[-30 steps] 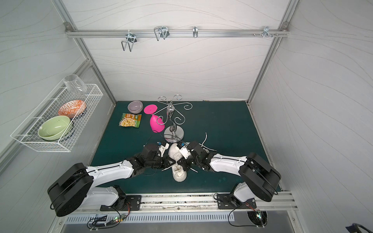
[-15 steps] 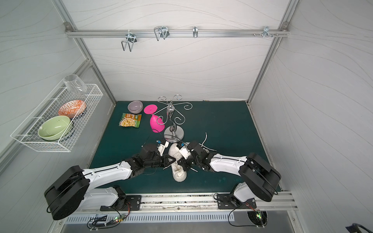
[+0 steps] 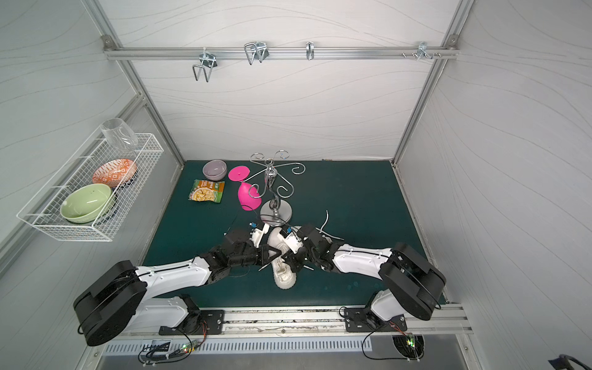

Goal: Tie the shoes
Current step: Cross the shoelace with the shoelace.

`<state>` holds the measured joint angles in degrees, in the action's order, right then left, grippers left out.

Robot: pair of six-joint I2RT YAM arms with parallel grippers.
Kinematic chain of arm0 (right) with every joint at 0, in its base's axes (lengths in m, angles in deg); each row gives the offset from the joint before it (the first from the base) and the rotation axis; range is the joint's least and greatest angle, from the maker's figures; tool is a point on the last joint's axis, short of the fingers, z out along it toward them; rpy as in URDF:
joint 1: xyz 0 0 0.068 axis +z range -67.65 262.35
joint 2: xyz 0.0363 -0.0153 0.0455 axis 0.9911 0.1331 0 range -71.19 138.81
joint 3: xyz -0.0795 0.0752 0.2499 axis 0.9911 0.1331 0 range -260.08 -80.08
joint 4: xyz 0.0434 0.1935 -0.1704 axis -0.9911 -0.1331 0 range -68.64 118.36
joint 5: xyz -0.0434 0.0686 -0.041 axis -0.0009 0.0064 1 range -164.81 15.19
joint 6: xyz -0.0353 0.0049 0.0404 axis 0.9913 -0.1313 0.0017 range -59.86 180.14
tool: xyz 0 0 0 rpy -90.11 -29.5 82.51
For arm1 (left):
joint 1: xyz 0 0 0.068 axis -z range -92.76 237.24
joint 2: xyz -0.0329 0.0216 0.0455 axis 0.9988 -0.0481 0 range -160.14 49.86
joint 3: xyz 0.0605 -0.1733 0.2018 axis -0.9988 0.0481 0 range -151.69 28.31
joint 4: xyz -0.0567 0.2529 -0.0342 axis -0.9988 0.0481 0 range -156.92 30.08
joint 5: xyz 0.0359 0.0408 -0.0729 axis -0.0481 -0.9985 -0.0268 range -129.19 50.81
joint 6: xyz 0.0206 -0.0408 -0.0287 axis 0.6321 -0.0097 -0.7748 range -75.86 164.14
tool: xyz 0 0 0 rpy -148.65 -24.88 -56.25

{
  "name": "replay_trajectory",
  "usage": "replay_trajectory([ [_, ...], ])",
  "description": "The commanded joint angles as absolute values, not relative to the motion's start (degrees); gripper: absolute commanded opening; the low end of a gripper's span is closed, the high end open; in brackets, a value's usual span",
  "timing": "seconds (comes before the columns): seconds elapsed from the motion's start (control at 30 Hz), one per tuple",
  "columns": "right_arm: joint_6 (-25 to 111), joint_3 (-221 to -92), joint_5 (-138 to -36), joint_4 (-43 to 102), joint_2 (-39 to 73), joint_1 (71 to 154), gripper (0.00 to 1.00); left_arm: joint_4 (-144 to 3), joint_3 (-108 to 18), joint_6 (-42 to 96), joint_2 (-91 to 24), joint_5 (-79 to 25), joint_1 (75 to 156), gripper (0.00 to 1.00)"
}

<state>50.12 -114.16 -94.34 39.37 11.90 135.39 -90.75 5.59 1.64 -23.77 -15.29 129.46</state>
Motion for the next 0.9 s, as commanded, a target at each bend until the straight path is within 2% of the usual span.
replay_trajectory([
  [0.0,51.19,-112.91,-96.36,38.17,12.33,136.32,0.0,-95.56,4.94,0.78,-24.86,-13.9,129.78,0.0],
  [0.2,51.12,-112.67,-95.45,38.21,11.89,136.32,0.0,-95.7,4.93,-0.78,-24.7,-12.79,129.77,0.0],
  [0.3,51.09,-112.48,-95.2,38.2,11.76,136.32,0.0,-92.88,5.02,-1.28,-20.91,-15.44,129.7,0.18],
  [0.47,51.0,-112.28,-95.2,38.21,11.91,136.31,0.0,-82.47,4.28,-2.63,-13.89,-19.04,128.07,0.31],
  [0.63,50.97,-112.33,-95.11,38.25,11.87,136.32,0.0,-75.63,4.93,-8.15,-12.5,-15.98,124.54,0.26],
  [0.87,50.76,-112.5,-95.4,38.49,12.44,136.32,0.0,-79.91,4.06,-11.73,-17.42,-8.83,124.28,0.2],
])
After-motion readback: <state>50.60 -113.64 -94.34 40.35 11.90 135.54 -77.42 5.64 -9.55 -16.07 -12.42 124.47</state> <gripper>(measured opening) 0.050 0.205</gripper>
